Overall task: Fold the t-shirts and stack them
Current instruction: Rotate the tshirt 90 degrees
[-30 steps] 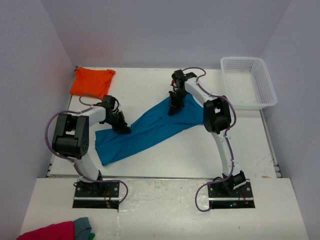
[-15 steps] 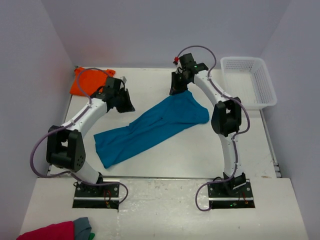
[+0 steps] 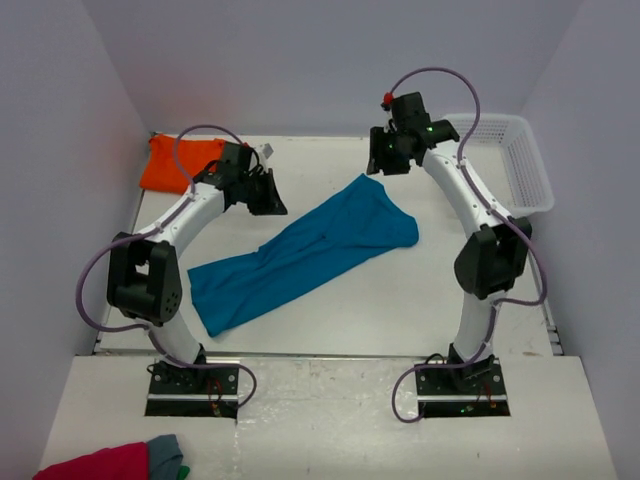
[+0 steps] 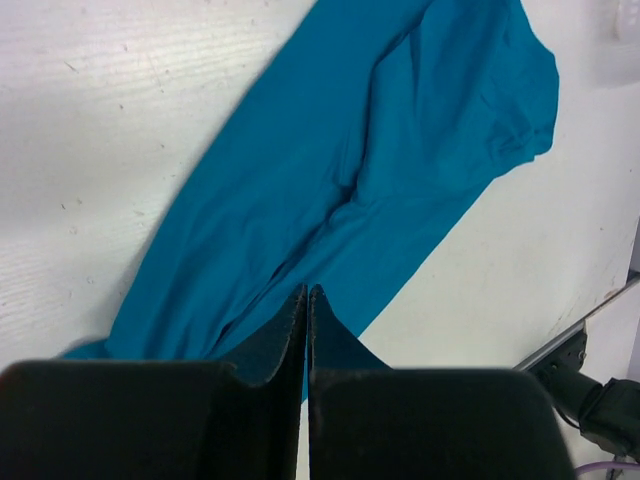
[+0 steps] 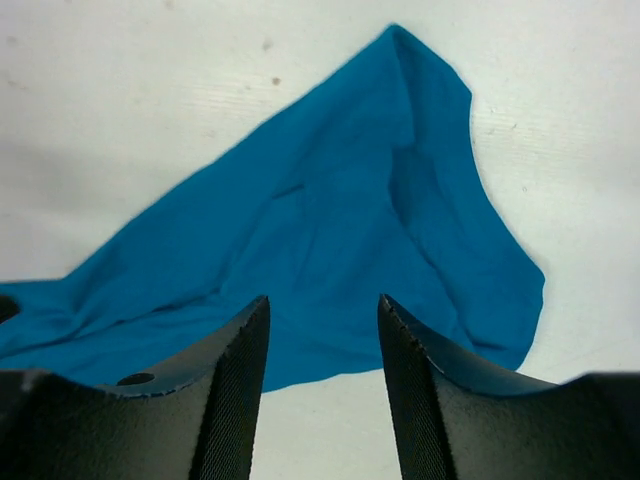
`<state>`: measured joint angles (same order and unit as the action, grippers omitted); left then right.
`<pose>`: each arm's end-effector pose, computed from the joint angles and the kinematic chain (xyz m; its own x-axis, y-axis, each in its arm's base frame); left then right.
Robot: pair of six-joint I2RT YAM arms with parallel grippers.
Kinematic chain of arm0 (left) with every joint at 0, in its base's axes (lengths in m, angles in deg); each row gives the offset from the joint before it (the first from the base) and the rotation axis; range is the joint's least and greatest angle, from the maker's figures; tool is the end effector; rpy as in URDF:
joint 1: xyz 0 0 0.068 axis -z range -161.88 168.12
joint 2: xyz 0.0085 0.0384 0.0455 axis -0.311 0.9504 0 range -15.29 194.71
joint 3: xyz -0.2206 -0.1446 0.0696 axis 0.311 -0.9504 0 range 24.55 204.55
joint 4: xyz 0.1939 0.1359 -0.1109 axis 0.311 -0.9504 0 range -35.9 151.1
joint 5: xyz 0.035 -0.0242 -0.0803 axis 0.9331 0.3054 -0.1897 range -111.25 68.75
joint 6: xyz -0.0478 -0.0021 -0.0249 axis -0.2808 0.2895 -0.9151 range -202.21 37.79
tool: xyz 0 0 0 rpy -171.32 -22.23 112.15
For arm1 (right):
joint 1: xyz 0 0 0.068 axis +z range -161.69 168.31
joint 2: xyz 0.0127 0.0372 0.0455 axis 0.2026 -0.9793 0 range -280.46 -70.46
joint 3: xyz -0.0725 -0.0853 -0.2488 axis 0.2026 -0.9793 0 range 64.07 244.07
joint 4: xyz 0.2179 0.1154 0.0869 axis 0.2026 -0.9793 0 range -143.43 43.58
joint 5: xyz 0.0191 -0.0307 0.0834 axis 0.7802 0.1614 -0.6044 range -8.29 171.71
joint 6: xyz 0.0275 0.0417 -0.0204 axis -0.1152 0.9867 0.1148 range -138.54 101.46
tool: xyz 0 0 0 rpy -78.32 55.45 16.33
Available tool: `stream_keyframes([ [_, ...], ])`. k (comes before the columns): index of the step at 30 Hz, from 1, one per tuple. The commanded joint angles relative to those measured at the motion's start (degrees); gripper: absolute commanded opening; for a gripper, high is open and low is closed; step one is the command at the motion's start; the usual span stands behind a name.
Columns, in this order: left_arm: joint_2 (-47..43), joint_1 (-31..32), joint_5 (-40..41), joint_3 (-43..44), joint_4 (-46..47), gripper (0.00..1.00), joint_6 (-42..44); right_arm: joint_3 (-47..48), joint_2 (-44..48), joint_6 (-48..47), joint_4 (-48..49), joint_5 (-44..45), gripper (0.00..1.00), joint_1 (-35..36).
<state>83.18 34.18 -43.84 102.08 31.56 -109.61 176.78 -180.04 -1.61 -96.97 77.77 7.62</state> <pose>0.3586 -0.1175 0.2607 -0.8837 -0.1878 -0.4286 0.0941 0.8259 -0.5560 0.3992 0.1424 0.3548 -0.7735 0.0367 -0.6327 -0.1554 0.9568 0.2455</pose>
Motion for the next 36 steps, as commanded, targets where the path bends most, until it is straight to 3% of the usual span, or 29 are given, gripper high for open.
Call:
stream_keyframes([
  [1,-1.0,0.6,-3.1,-1.1,0.9,0.01,1.3,4.3,-8.5,-2.5,-6.0,0.8,0.49,-0.8],
  [4,-1.7,1.0,-3.9,-1.2,0.9,0.02,2.1,9.4,-15.4,-3.9,-7.8,0.1,0.55,-1.4],
  [9,-1.6,1.0,-6.4,-0.5,-0.4,0.03,3.1,16.0,-24.2,-5.3,-9.7,-4.7,0.54,-3.7],
  [22,0.0,1.2,-8.4,1.5,-1.2,0.03,3.5,16.7,-28.0,-6.4,-7.8,-12.9,0.45,-4.6],
  [36,-0.2,1.2,-8.9,2.6,-3.1,0.03,4.5,18.3,-31.5,-6.5,-8.5,-15.0,0.43,-4.6],
])
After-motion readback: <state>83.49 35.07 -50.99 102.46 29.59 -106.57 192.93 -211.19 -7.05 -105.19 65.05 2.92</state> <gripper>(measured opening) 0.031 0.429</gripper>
